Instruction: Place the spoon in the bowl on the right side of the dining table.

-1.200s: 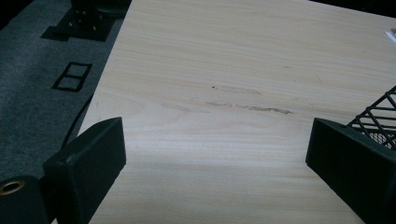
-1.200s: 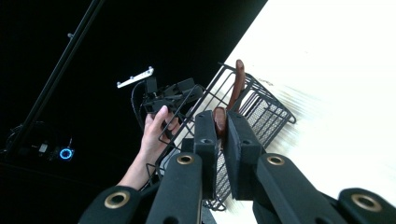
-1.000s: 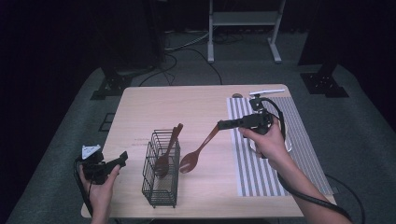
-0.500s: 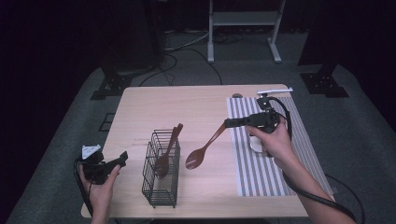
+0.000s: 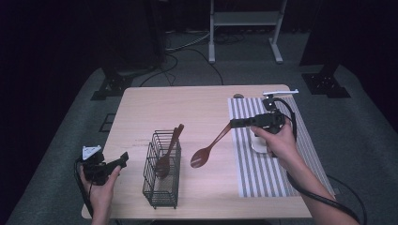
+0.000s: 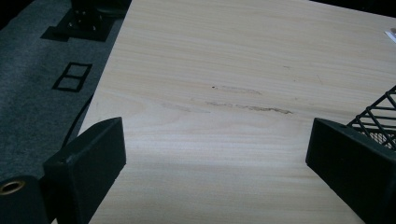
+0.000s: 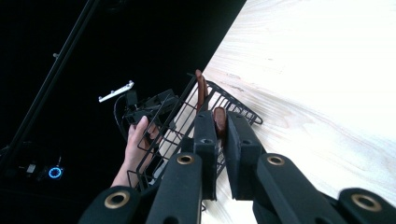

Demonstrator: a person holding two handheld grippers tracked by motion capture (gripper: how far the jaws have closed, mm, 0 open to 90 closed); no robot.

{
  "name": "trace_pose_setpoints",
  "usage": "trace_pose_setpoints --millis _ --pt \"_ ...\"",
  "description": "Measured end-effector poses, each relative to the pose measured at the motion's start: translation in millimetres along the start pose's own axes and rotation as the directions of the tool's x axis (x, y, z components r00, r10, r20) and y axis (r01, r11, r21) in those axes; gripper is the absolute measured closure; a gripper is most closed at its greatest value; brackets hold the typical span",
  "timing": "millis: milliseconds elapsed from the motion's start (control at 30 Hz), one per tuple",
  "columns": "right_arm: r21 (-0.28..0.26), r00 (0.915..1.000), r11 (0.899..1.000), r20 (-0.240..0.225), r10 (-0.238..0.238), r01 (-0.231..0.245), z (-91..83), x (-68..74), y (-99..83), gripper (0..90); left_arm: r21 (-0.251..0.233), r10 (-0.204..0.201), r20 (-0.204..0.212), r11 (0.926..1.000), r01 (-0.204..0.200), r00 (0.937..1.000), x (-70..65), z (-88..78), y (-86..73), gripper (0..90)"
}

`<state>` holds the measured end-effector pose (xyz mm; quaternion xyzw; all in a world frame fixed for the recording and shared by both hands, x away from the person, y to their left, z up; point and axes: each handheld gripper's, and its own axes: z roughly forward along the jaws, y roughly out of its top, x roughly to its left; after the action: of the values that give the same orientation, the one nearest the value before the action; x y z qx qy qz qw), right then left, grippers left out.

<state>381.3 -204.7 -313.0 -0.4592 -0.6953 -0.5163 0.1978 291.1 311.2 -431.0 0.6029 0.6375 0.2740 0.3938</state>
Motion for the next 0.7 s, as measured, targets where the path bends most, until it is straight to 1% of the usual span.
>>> trace_pose_setpoints --millis 433,700 --pt "-0.02 0.9998 1.0 0.013 0.013 -0.013 -10.9 -7.9 0.5 83.2 0.004 0.006 0.001 1.0 -0.006 1.0 -0.6 0.1 -0.1 3.9" --pt "-0.038 0.9993 0.999 0.022 0.029 -0.028 -19.0 -15.6 0.1 83.2 0.002 0.004 0.001 1.0 -0.004 1.0 -0.7 0.7 -0.4 3.9"
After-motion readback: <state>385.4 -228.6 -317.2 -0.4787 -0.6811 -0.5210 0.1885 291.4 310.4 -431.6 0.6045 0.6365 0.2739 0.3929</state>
